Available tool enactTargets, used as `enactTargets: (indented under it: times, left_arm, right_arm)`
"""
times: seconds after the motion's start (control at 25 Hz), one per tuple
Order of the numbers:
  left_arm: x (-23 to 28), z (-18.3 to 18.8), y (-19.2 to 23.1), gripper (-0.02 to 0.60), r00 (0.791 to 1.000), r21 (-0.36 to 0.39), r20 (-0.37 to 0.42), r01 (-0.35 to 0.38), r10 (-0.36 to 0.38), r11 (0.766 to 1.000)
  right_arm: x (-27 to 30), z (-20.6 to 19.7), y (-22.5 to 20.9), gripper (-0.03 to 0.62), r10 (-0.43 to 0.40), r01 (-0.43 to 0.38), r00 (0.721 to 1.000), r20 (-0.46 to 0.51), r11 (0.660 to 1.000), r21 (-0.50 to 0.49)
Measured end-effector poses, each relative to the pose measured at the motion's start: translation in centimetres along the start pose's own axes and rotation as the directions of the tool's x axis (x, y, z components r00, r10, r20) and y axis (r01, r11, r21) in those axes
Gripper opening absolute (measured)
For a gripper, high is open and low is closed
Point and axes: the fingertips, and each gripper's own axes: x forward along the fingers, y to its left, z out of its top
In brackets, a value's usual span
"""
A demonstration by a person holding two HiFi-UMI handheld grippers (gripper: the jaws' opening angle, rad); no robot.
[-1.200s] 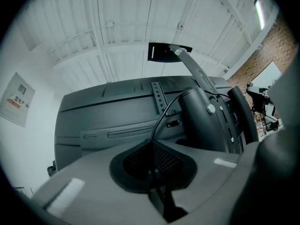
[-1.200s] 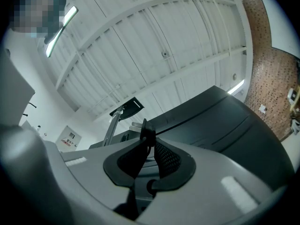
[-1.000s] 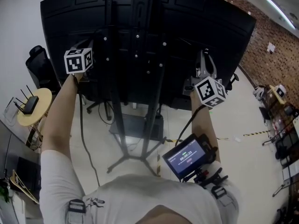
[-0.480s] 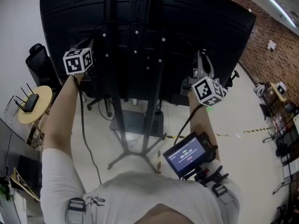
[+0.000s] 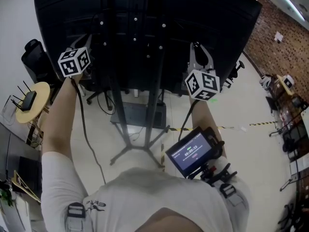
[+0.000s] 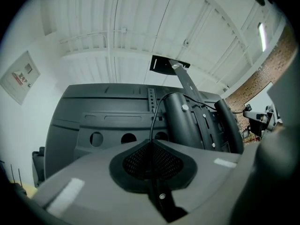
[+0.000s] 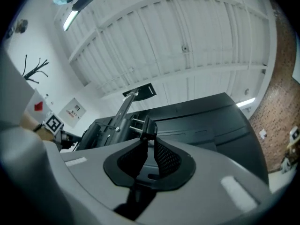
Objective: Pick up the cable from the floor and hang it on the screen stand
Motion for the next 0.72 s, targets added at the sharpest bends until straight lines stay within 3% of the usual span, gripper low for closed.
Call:
enactTargets:
  times: [0.2,0.48,0.72]
  left_arm:
    - [-0.1,-0.8,-0.2,0.015,1.0,-0.008,-0.012,-0.01,0.01,1.0]
    - [-0.9,-2.0,0.0,0.015,0.998,-0.035,-0.048,-0.032,0.03,0.999]
    - [0.1,0.8,2.0,0.015,0.997,-0.05,-0.045,-0.072,0.07,0.996]
  right_arm:
    - [0.5,-1.1,1.0,0.014,-0.018,0.011,0.998,-0.059,0.993,-0.117]
    - [0.2,-3.3,2.6,0.014,0.01,-0.022,0.991,-0.13,0.996,-0.09]
    - [0.0,-4.3,3.0,0.014,0.029,-0.043,0.987,-0.158,0.996,-0.084]
